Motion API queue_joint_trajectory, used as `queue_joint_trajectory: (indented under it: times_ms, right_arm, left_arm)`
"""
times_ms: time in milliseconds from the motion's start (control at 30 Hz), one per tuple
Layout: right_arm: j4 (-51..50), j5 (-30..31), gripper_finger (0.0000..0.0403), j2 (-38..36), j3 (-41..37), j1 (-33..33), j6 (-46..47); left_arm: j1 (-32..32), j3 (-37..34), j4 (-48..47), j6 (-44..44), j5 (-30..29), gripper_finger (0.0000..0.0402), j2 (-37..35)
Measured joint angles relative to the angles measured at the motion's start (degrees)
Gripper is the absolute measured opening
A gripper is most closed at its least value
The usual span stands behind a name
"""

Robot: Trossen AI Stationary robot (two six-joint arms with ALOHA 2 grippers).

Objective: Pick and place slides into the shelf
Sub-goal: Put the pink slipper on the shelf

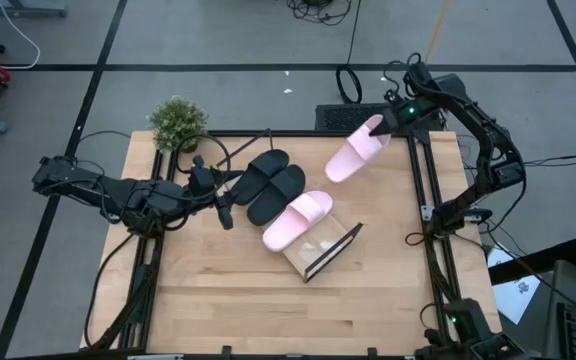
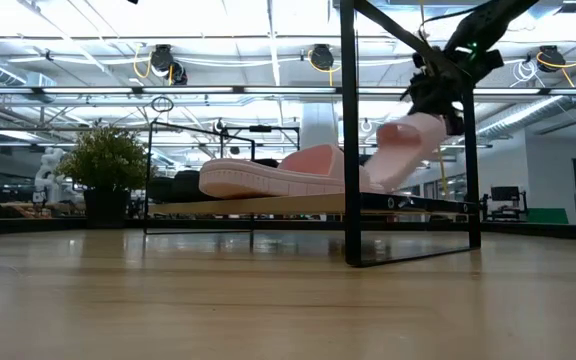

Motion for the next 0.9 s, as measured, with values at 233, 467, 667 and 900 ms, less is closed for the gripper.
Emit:
queue_joint_trajectory:
  times_ms: [233,467,667,900]
  right_arm:
    - [7.3,-9.1,0.0000,-1.7,0.3,0.7,12.5]
    - [12.0,-14.7,0.0000,-7.4,0.3,4.8,23.6]
    - [12.7,-14.2,0.0000,-13.5,0.3,14.3,32.8]
    - [28.2,-3.3,0.0000,-18.2,-5.2,28.6,47.1]
  left_arm:
    - [0.0,0.0,0.0,0.0,0.0,0.0177,0.0]
    - [0.0,0.0,0.0,0.1,0.0,0.0177,0.0]
    - [0.0,0.0,0.0,0.4,-0.6,0.0177,0.0]
    - [0.0,0.0,0.0,0.4,-0.6,0.0177,0.0]
